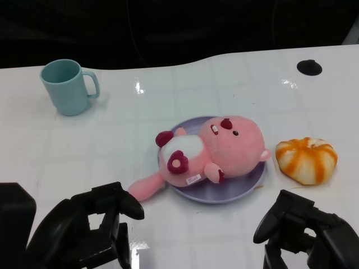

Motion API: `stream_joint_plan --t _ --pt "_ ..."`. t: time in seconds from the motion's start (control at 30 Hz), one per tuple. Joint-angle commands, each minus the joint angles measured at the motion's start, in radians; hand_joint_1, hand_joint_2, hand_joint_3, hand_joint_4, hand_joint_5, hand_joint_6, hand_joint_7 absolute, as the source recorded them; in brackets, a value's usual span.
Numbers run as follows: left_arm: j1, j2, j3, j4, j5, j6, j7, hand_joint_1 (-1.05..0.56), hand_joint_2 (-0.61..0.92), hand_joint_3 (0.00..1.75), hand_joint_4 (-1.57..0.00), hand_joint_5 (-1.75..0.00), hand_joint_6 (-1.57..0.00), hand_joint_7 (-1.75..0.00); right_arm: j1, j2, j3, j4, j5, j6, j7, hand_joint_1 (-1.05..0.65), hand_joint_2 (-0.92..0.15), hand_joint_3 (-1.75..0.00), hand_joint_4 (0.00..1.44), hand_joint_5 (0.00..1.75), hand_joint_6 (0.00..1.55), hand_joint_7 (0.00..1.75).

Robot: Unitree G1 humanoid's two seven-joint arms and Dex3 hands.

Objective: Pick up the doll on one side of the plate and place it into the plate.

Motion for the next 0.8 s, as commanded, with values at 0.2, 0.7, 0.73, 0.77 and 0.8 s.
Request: stream_joint_plan --t 0.2,0.7,0.73,0.77,0.8 --pt "-0.027 0.020 0.001 0.032 -0.032 0.004 -0.034 -0.07 0.37 1.54 -0.96 -1.75 -0.79 -1.70 0.003 -0.008 -0.011 0.012 0.003 -0.031 0.003 0.08 -0.41 -1.39 0.73 1.75 0.64 1.52" --pt "-0.029 0.036 0.000 0.026 -0.038 0.015 -0.035 -0.07 0.38 1.53 -0.95 -1.75 -0.79 -1.71 0.007 -0.009 -0.010 0.015 -0.004 -0.036 0.003 0.06 -0.41 -1.37 0.72 1.75 0.63 1.52" --pt "-0.029 0.037 -0.001 0.026 -0.036 0.012 -0.037 -0.07 0.38 1.53 -0.95 -1.75 -0.79 -1.71 0.007 -0.009 -0.009 0.014 -0.003 -0.034 0.002 0.06 -0.41 -1.37 0.72 1.75 0.63 1.52" --pt "-0.029 0.038 -0.001 0.026 -0.035 0.010 -0.037 -0.07 0.38 1.53 -0.95 -1.75 -0.79 -1.71 0.007 -0.009 -0.009 0.013 -0.003 -0.033 0.002 0.06 -0.41 -1.37 0.72 1.75 0.63 1.52" --pt "-0.028 0.042 -0.004 0.028 -0.030 0.004 -0.040 -0.07 0.38 1.53 -0.95 -1.75 -0.79 -1.71 0.008 -0.009 -0.008 0.012 -0.004 -0.034 0.002 0.06 -0.41 -1.37 0.72 1.75 0.63 1.52"
